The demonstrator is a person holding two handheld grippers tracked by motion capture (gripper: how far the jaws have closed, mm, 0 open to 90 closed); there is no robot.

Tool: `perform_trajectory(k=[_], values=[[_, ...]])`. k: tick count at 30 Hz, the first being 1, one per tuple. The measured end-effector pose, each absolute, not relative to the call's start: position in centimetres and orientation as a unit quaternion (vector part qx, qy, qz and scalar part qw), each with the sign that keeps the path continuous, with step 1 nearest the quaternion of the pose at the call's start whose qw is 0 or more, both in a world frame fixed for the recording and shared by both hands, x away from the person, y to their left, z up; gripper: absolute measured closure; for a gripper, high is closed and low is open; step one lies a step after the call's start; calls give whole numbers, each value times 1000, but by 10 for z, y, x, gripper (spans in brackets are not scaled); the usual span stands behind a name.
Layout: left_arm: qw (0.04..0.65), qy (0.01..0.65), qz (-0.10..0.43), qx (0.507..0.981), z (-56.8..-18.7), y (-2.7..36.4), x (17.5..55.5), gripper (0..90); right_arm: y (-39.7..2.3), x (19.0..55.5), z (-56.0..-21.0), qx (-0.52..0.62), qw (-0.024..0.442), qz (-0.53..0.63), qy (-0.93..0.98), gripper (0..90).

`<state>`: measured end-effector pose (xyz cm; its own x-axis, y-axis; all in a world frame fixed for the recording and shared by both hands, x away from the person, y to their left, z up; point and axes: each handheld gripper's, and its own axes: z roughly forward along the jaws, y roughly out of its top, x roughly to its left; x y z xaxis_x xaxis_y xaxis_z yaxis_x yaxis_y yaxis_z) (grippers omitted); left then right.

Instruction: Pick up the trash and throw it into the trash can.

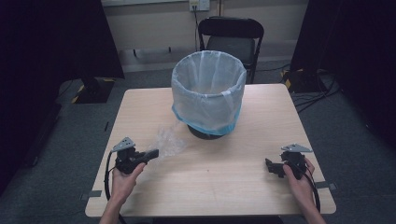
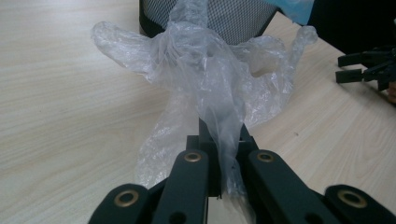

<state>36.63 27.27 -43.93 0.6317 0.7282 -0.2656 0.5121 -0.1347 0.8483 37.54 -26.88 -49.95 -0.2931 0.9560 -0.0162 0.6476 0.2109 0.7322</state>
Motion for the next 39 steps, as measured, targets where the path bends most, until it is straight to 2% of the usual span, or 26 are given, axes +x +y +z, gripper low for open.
perform_trajectory(k=[20,39], values=[[552,397,160,715,-390,287,352,889,-269,375,-500,542,243,317,739,107],[599,363,201,685,-329,283,370,890,-269,375,-500,542,244,317,739,107]])
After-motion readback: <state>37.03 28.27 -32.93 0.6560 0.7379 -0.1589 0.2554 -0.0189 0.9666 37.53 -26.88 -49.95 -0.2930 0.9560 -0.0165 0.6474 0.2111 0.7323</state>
